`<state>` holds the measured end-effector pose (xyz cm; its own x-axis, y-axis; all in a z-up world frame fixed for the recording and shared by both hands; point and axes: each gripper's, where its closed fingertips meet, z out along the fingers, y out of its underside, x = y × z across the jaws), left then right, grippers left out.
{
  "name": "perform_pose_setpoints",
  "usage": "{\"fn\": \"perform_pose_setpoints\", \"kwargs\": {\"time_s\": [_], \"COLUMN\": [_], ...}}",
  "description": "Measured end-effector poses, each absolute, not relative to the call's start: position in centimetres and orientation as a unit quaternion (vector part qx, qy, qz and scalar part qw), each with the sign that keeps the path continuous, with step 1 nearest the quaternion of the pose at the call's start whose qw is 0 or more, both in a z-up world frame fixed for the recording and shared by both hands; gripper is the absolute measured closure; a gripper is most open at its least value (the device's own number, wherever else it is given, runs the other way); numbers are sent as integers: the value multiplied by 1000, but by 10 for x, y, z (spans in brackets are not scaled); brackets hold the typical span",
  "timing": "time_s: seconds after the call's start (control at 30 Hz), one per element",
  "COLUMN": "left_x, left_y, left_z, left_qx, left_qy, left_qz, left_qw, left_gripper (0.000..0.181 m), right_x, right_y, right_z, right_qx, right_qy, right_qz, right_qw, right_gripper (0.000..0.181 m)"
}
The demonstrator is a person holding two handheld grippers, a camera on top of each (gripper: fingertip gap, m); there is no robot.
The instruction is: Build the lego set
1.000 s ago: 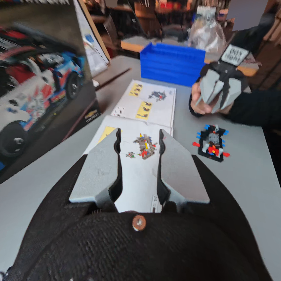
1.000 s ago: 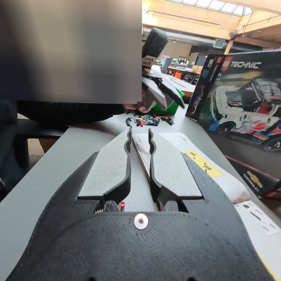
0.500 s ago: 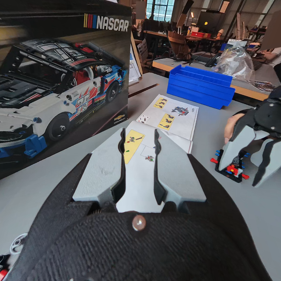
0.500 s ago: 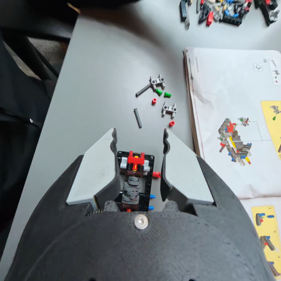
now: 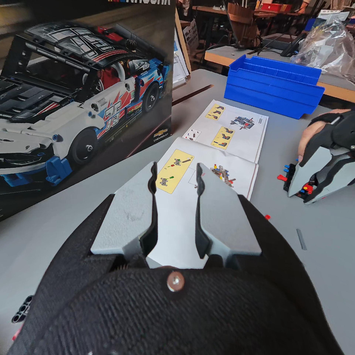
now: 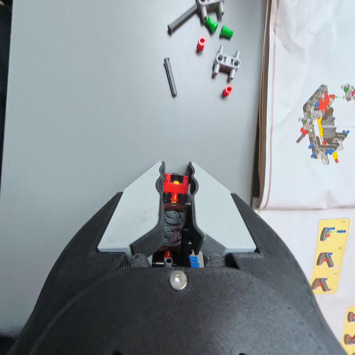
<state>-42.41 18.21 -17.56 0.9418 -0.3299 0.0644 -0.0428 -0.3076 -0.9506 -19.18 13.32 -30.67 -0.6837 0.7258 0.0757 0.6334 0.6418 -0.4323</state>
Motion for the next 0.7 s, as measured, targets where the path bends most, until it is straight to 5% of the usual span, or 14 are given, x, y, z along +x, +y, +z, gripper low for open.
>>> {"fn": "perform_pose_setpoints", "kwargs": {"time_s": [0.23,0.53,0.7], "left_x": [-421,-417,-437], "left_y": [183,188,188], "left_z": [-183,-188,-189], "left_qx": [-807,-809,-814], "left_qy": [118,126,111], "left_qz": [-137,-118,-66], "left_qw": [562,562,566], "left_gripper": [143,148,153], "right_x": [-179,-220,-225], "right_y": [150,174,229], "right_z": [-292,-186,-187], "right_qx": [-381,-381,-453], "right_qy": [-891,-698,-612], "right_qz": [220,535,545], "right_qw": [114,283,351], "right_gripper": [150,132,119]}}
